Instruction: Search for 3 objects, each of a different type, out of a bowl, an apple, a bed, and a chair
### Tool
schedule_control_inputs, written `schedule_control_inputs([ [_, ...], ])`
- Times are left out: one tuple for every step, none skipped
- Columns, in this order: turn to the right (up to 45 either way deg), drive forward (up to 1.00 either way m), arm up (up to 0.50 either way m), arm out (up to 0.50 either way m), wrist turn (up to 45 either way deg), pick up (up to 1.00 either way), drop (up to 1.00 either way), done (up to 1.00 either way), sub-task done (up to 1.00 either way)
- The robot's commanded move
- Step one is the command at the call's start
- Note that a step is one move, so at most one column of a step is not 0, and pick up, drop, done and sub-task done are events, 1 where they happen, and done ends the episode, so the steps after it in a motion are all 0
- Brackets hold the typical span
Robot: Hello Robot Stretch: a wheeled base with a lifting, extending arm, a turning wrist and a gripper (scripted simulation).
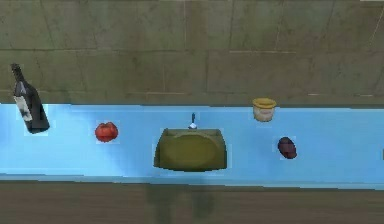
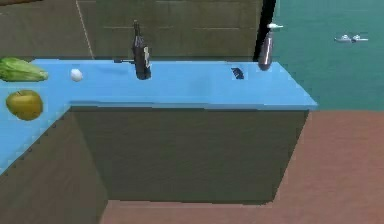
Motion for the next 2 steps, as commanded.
schedule_control_inputs([
  [45.0,0.00,0.00,0.00,0.0,0.00,0.00,0.00,0.00],
  [0.0,0.00,0.00,0.00,0.0,0.00,0.00,1.00,0.00],
])
